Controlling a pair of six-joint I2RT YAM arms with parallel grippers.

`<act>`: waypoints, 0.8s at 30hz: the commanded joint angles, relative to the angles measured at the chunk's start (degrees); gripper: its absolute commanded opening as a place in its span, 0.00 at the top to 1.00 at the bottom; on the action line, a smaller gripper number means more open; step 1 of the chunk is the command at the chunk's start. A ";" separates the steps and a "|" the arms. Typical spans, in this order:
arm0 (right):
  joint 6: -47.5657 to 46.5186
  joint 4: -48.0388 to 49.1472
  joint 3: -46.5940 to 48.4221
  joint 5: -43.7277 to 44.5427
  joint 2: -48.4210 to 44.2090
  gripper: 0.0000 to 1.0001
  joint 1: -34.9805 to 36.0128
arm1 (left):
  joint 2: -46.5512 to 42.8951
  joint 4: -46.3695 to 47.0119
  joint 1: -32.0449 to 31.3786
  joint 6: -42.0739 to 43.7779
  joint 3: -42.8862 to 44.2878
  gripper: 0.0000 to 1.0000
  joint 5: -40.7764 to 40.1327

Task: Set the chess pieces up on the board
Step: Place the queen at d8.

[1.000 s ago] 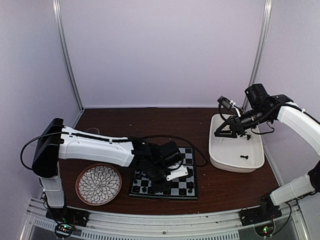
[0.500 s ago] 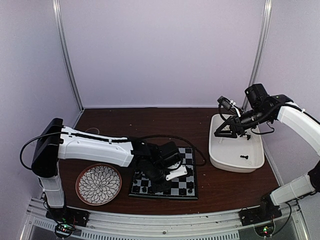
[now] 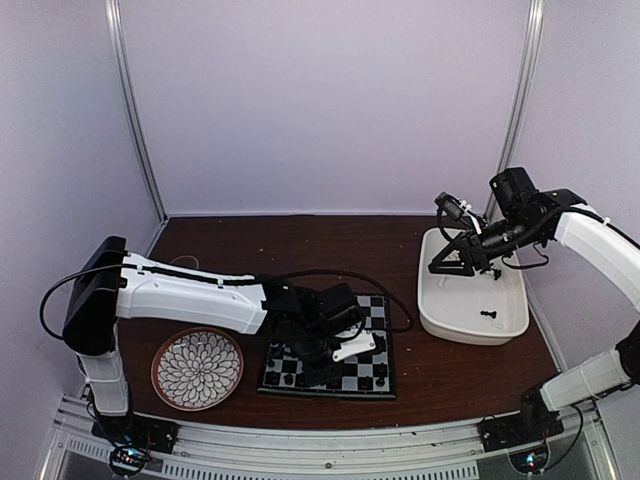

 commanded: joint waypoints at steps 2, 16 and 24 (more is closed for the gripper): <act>-0.26 0.72 -0.47 -0.39 -1.46 0.46 -0.25 | -1.99 2.15 -0.09 -0.33 -0.92 0.97 0.98; -0.21 0.77 -0.32 -0.33 -1.58 0.46 -0.25 | -2.26 1.18 -0.12 -0.36 -0.58 0.82 0.30; -0.21 0.71 0.05 -0.32 -1.30 0.46 -0.23 | -1.96 0.99 -0.14 -0.34 -0.36 0.79 0.39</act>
